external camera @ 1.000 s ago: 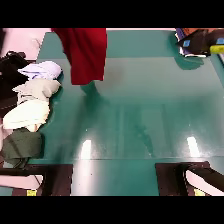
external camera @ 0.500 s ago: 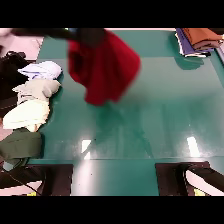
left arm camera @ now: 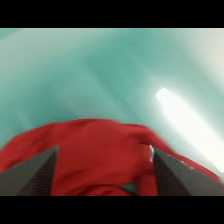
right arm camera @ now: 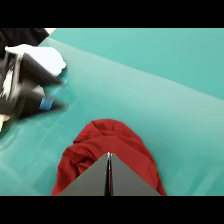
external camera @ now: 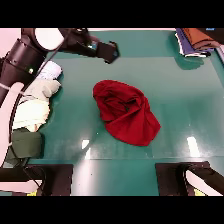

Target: Fold the shirts.

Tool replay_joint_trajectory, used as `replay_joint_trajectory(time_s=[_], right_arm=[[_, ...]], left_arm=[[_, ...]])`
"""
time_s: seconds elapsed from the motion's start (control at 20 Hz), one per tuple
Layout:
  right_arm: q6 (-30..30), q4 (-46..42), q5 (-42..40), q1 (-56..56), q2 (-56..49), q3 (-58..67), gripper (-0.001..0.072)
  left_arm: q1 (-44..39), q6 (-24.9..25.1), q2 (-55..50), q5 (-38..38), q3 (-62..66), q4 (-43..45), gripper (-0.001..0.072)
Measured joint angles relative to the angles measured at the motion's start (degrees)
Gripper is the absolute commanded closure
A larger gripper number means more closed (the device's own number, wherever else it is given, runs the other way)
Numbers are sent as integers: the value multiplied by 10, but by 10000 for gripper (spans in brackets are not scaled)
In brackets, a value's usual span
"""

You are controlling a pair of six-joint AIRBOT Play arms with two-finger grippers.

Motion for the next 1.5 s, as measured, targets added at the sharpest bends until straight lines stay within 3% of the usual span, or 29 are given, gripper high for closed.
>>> replay_joint_trajectory(time_s=[0.4,0.85,0.9,1.0,1.05,1.25,1.35,1.45,1.5], right_arm=[[1,0,5,0,7,-21,693],[1,0,7,0,-6,-22,693],[1,0,7,0,-9,-22,693],[1,-1,16,0,-14,-22,693],[1,-2,25,-3,-17,-23,693],[2,-5,57,-41,-8,-94,682],[5,-7,63,-76,11,-187,261],[7,-7,57,-118,32,-309,247],[9,-7,48,-139,39,-377,273]], left_arm=[[162,-32,-151,-83,-3,-41,34],[154,35,-291,-61,-3,-129,35],[149,39,-295,-48,-3,-134,132],[140,45,-302,-30,-3,-139,633],[138,46,-302,-24,-2,-142,685],[149,50,-297,-31,26,-145,684],[163,53,-286,-44,55,-145,685],[177,54,-271,-55,76,-145,685],[182,54,-264,-59,82,-145,685]])
